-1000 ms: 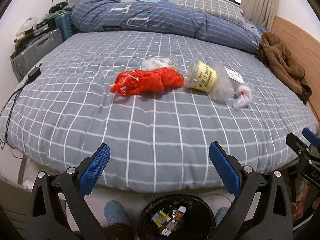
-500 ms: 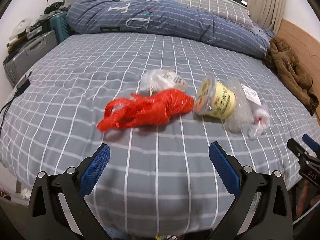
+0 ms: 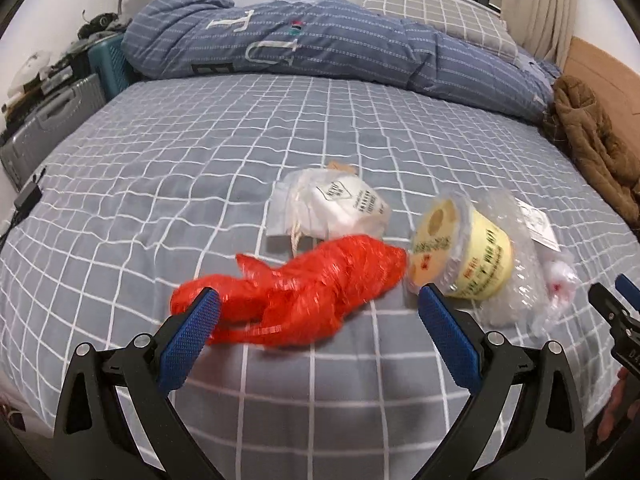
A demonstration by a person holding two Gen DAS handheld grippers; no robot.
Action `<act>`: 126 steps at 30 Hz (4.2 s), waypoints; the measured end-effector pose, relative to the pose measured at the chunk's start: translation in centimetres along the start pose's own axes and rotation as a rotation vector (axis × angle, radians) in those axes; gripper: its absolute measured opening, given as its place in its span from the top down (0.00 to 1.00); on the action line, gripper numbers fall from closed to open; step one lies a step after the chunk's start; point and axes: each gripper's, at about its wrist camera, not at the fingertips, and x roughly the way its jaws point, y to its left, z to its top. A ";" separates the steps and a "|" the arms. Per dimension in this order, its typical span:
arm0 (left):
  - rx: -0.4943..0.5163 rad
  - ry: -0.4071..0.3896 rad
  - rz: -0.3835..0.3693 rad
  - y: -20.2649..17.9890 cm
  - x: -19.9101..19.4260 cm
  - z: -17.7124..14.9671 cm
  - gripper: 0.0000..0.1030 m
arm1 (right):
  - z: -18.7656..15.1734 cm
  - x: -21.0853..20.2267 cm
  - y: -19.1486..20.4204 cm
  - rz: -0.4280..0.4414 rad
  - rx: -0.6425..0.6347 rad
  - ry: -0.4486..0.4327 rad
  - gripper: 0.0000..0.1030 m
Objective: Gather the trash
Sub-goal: 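Grasp the red plastic bag with the left gripper while the right grasps the clear bag, then carry the red bag and clear bag down toward the trash bin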
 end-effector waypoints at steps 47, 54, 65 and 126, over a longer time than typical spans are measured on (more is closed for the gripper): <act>0.037 0.050 -0.050 -1.0 3.3 0.5 0.40 | -0.5 4.1 0.4 0.010 -0.049 0.086 0.40; 0.013 0.037 -0.075 -0.5 2.0 0.2 0.40 | -0.5 2.9 0.6 0.014 -0.051 0.064 0.40; -0.010 0.003 -0.094 -0.4 -1.2 -0.8 0.40 | -0.6 -0.4 1.4 0.025 -0.068 0.019 0.40; 0.015 -0.038 -0.164 -2.0 -14.9 -11.8 0.40 | -6.4 -15.7 3.2 0.099 -0.062 -0.105 0.40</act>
